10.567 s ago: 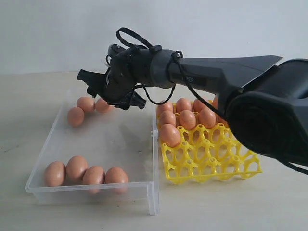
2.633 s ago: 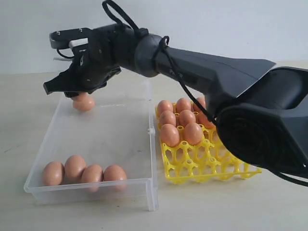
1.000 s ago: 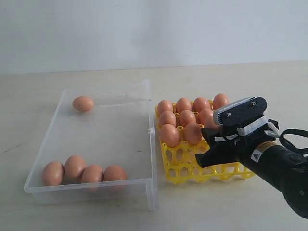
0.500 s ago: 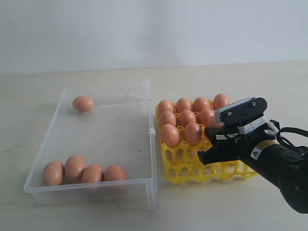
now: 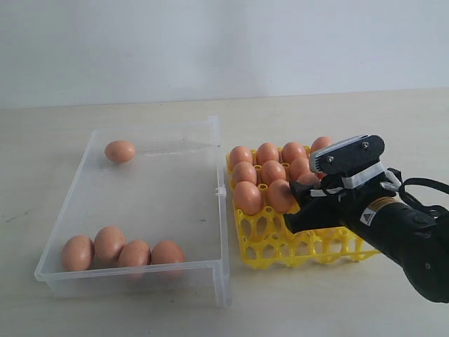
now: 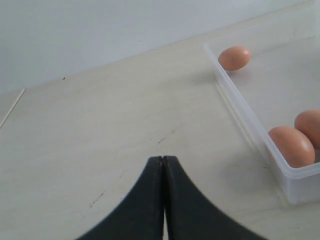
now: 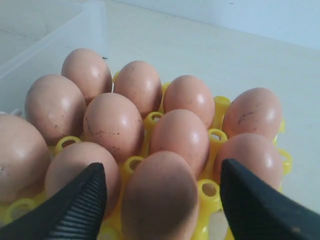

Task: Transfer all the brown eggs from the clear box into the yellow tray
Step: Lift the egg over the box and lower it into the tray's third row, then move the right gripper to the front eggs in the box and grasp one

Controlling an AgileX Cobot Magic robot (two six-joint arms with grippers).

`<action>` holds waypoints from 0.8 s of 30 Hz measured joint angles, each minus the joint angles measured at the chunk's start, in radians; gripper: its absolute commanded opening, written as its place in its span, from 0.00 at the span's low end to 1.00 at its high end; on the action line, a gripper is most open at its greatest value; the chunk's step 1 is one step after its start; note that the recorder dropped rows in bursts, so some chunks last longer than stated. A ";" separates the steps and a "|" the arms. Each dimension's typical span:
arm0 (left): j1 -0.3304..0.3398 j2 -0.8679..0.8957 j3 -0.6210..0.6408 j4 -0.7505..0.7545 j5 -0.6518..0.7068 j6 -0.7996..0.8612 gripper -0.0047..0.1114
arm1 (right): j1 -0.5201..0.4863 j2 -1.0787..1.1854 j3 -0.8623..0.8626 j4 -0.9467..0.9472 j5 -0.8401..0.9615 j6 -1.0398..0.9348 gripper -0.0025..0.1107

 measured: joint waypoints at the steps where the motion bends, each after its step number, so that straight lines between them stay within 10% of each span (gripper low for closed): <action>1: 0.000 0.000 0.000 0.000 0.000 0.000 0.04 | 0.000 -0.013 0.000 0.000 0.007 -0.003 0.51; 7: 0.000 0.000 0.000 0.000 0.000 0.000 0.04 | 0.000 -0.274 -0.014 -0.015 0.213 -0.012 0.03; 17: 0.000 0.000 0.000 0.000 0.000 0.000 0.04 | 0.078 -0.342 -0.464 -0.199 1.267 0.297 0.02; 24: 0.000 0.000 0.000 0.000 0.000 0.000 0.04 | 0.240 -0.143 -0.696 -0.090 1.431 0.215 0.18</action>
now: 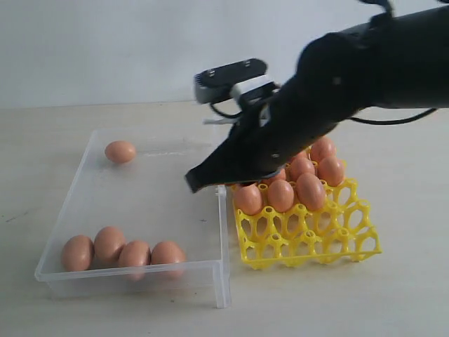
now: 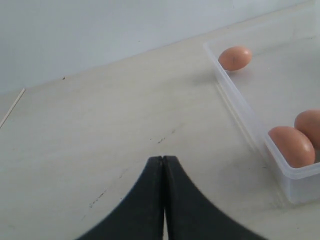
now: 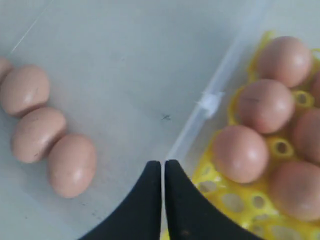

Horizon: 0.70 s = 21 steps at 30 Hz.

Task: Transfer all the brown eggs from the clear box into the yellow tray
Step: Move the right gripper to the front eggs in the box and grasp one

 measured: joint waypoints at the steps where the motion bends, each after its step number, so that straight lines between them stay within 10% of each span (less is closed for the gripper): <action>1: 0.000 0.000 0.000 0.000 0.000 0.000 0.04 | 0.020 0.038 -0.035 0.017 0.028 -0.011 0.25; 6: 0.000 0.000 0.000 0.000 0.000 0.000 0.04 | 0.096 0.216 -0.206 0.037 0.195 -0.062 0.56; 21: 0.000 0.000 0.000 0.000 0.000 0.000 0.04 | 0.150 0.447 -0.497 0.004 0.401 -0.093 0.55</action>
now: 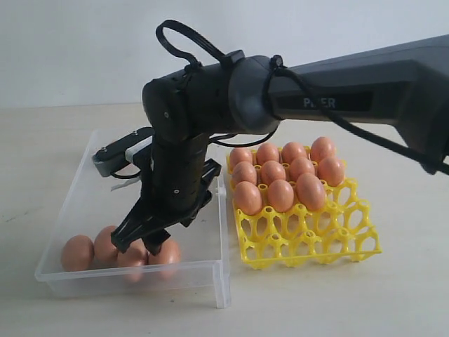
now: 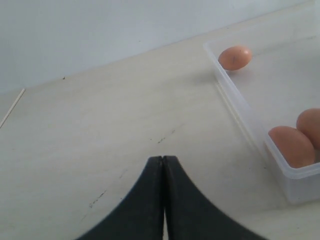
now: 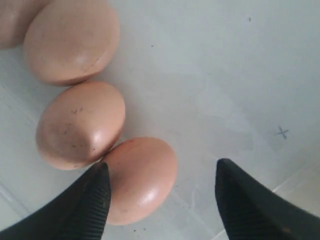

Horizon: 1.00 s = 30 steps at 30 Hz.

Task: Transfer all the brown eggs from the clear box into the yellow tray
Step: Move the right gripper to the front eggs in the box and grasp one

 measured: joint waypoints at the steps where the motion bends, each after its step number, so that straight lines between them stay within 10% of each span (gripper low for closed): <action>1: 0.000 0.000 0.000 0.000 0.000 0.000 0.04 | 0.002 0.006 -0.011 0.002 0.014 0.000 0.55; 10: 0.000 0.000 0.000 0.000 0.000 0.000 0.04 | 0.013 0.044 -0.027 0.000 0.095 0.032 0.54; 16: 0.000 0.000 0.000 0.000 0.000 0.000 0.04 | 0.013 0.050 -0.027 0.000 0.085 0.031 0.29; 23: 0.000 0.000 0.000 0.000 0.000 0.000 0.04 | 0.013 0.053 -0.027 0.000 0.031 -0.072 0.62; 30: 0.000 0.000 0.000 0.000 0.000 0.000 0.04 | 0.013 0.088 -0.027 -0.026 -0.010 -0.099 0.52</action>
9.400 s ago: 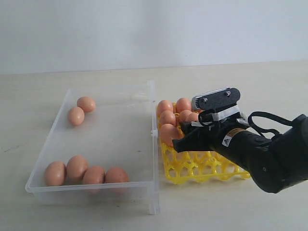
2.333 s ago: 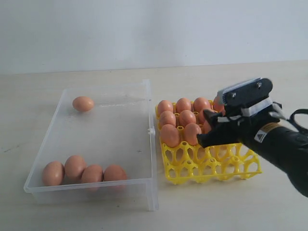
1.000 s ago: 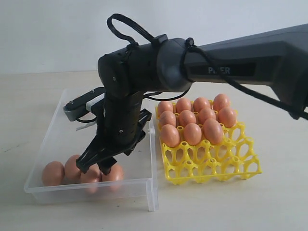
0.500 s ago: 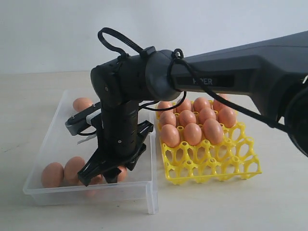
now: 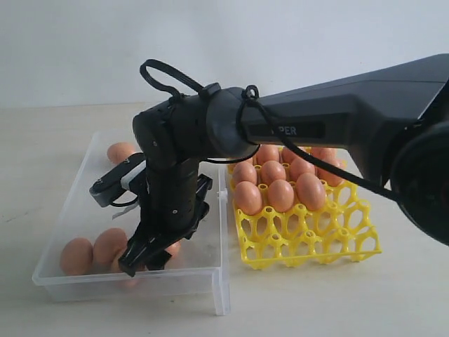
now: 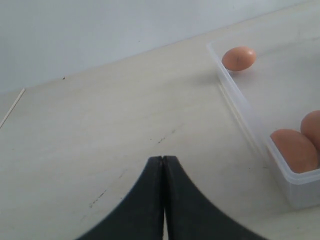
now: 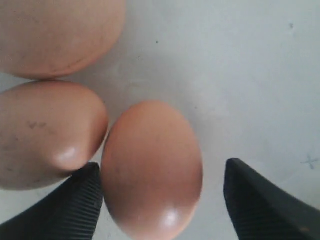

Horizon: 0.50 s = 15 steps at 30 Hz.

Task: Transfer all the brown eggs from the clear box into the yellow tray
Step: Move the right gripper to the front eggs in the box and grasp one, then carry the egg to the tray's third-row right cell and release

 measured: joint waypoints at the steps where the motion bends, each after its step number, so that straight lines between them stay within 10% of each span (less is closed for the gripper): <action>1: 0.000 0.000 0.000 0.000 0.000 0.000 0.04 | 0.000 0.000 0.000 0.000 -0.008 0.000 0.44; 5: 0.000 0.000 0.000 0.000 0.000 0.000 0.04 | 0.000 0.002 0.000 -0.044 -0.033 0.031 0.03; 15: 0.000 0.000 0.000 0.000 0.000 0.000 0.04 | -0.004 -0.164 0.314 -0.069 -0.522 0.043 0.02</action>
